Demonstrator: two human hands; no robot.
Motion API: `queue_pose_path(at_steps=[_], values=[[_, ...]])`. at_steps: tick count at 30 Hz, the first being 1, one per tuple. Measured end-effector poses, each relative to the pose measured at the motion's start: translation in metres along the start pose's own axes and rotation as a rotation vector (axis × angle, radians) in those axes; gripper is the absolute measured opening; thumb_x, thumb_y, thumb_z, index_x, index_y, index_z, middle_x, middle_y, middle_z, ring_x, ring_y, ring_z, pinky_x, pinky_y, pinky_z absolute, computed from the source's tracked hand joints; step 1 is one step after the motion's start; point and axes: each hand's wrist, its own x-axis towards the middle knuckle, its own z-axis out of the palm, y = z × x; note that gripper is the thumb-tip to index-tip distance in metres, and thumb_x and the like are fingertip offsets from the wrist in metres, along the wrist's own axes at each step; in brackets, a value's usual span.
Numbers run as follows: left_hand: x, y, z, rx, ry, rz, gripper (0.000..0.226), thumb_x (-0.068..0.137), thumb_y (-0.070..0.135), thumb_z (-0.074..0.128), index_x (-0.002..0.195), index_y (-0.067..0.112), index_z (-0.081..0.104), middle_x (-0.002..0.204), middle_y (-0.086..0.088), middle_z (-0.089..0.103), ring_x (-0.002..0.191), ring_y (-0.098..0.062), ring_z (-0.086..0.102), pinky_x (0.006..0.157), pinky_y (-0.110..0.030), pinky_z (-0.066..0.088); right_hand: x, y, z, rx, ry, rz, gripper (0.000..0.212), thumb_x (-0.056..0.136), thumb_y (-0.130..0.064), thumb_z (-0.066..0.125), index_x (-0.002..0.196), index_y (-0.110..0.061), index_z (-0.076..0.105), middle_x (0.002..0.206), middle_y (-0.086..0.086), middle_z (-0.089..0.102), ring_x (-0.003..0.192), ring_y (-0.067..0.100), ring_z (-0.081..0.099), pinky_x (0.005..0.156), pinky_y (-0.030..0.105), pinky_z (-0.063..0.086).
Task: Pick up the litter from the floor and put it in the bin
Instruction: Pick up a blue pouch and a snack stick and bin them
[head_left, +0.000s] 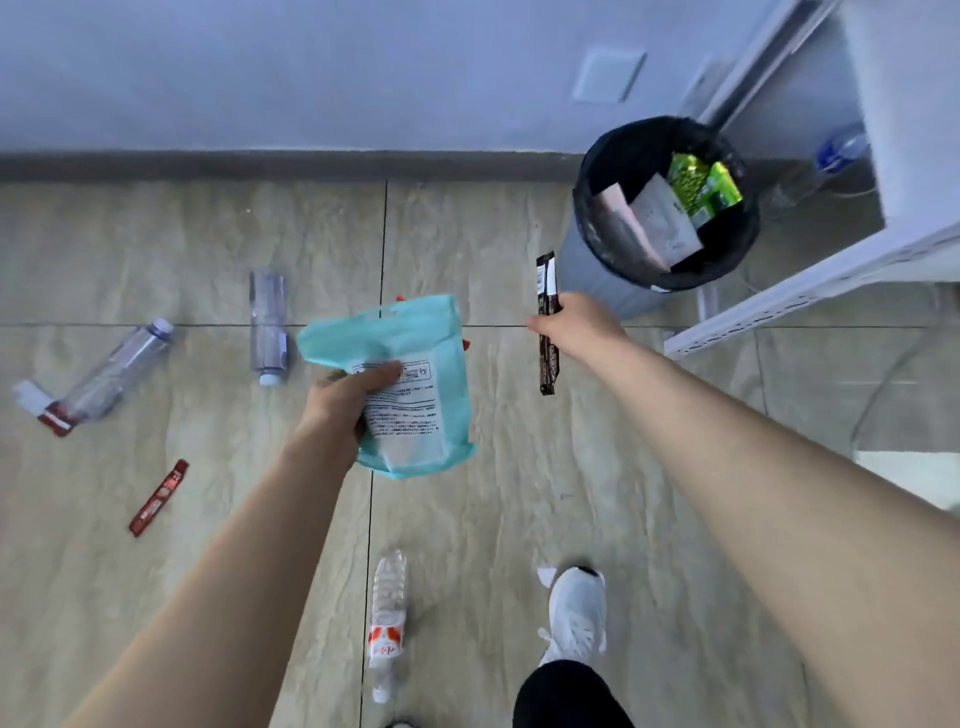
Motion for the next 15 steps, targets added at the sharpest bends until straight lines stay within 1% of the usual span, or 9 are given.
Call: queue_pose_path(at_steps=[2, 4, 6, 8, 10, 11, 12, 13, 15], values=[[-0.01, 0.025, 0.041, 0.076, -0.01, 0.034, 0.02, 0.07, 0.0, 0.074, 0.085, 0.01, 0.065, 0.077, -0.008, 0.072, 0.064, -0.024, 0.069, 0.07, -0.036, 0.059, 0.008, -0.007, -0.049, -0.006, 0.042, -0.013, 0.028, 0.087, -0.032, 0.059, 0.067, -0.015, 0.048, 0.072, 0.002, 0.054, 0.077, 0.025, 0.054, 0.06, 0.028, 0.035], [-0.019, 0.046, 0.085, 0.148, -0.027, 0.047, 0.019, 0.069, 0.003, 0.076, 0.082, 0.011, 0.065, 0.079, -0.009, 0.07, 0.068, -0.025, 0.067, 0.077, -0.039, 0.056, 0.018, -0.008, -0.096, 0.011, 0.081, -0.014, 0.03, 0.087, -0.032, 0.058, 0.064, -0.016, 0.047, 0.069, 0.0, 0.053, 0.073, 0.023, 0.053, 0.056, 0.029, 0.035], [-0.026, 0.063, 0.126, 0.21, -0.032, 0.058, 0.019, 0.069, 0.007, 0.077, 0.079, 0.013, 0.063, 0.078, -0.008, 0.07, 0.069, -0.025, 0.066, 0.078, -0.04, 0.055, 0.026, -0.003, -0.137, 0.03, 0.109, 0.003, 0.03, 0.088, -0.034, 0.058, 0.066, -0.015, 0.049, 0.068, -0.001, 0.053, 0.07, 0.022, 0.052, 0.051, 0.028, 0.033], [-0.029, 0.079, 0.164, 0.268, -0.031, 0.087, 0.019, 0.07, 0.008, 0.077, 0.078, 0.014, 0.061, 0.083, -0.01, 0.069, 0.074, -0.028, 0.066, 0.08, -0.041, 0.056, 0.034, 0.004, -0.172, 0.033, 0.133, 0.025, 0.033, 0.088, -0.037, 0.058, 0.066, -0.015, 0.047, 0.067, -0.001, 0.051, 0.067, 0.023, 0.051, 0.049, 0.028, 0.03], [-0.026, 0.094, 0.202, 0.35, -0.021, 0.133, 0.018, 0.072, 0.008, 0.075, 0.077, 0.015, 0.059, 0.086, -0.01, 0.068, 0.079, -0.03, 0.065, 0.078, -0.041, 0.056, 0.047, 0.012, -0.203, 0.033, 0.14, 0.06, 0.031, 0.09, -0.035, 0.056, 0.068, -0.015, 0.048, 0.068, -0.002, 0.051, 0.072, 0.028, 0.054, 0.05, 0.028, 0.031], [-0.023, 0.101, 0.22, 0.404, -0.015, 0.163, 0.018, 0.073, 0.008, 0.074, 0.078, 0.015, 0.058, 0.082, -0.007, 0.066, 0.078, -0.029, 0.064, 0.074, -0.038, 0.055, 0.055, 0.017, -0.216, 0.026, 0.145, 0.078, 0.024, 0.091, -0.031, 0.056, 0.077, -0.012, 0.055, 0.076, -0.001, 0.054, 0.081, 0.031, 0.058, 0.055, 0.027, 0.035], [-0.019, 0.107, 0.236, 0.459, -0.014, 0.193, 0.016, 0.074, 0.008, 0.072, 0.08, 0.014, 0.058, 0.077, -0.003, 0.064, 0.077, -0.028, 0.063, 0.071, -0.034, 0.053, 0.064, 0.022, -0.226, 0.024, 0.153, 0.103, 0.021, 0.092, -0.027, 0.055, 0.093, -0.007, 0.061, 0.086, 0.002, 0.057, 0.092, 0.032, 0.06, 0.063, 0.027, 0.038], [-0.011, 0.113, 0.254, 0.514, -0.021, 0.217, 0.015, 0.075, 0.008, 0.069, 0.084, 0.012, 0.058, 0.073, 0.0, 0.061, 0.077, -0.028, 0.062, 0.07, -0.033, 0.051, 0.075, 0.028, -0.236, 0.027, 0.164, 0.133, 0.025, 0.092, -0.023, 0.054, 0.107, -0.004, 0.061, 0.096, 0.008, 0.059, 0.101, 0.033, 0.061, 0.068, 0.028, 0.039], [0.007, 0.123, 0.287, 0.632, -0.03, 0.255, 0.02, 0.076, 0.007, 0.063, 0.095, 0.012, 0.059, 0.077, -0.001, 0.061, 0.08, -0.029, 0.062, 0.073, -0.035, 0.051, 0.099, 0.037, -0.25, 0.017, 0.172, 0.178, 0.028, 0.091, -0.017, 0.055, 0.114, -0.001, 0.059, 0.109, 0.015, 0.062, 0.105, 0.033, 0.06, 0.07, 0.029, 0.039]])
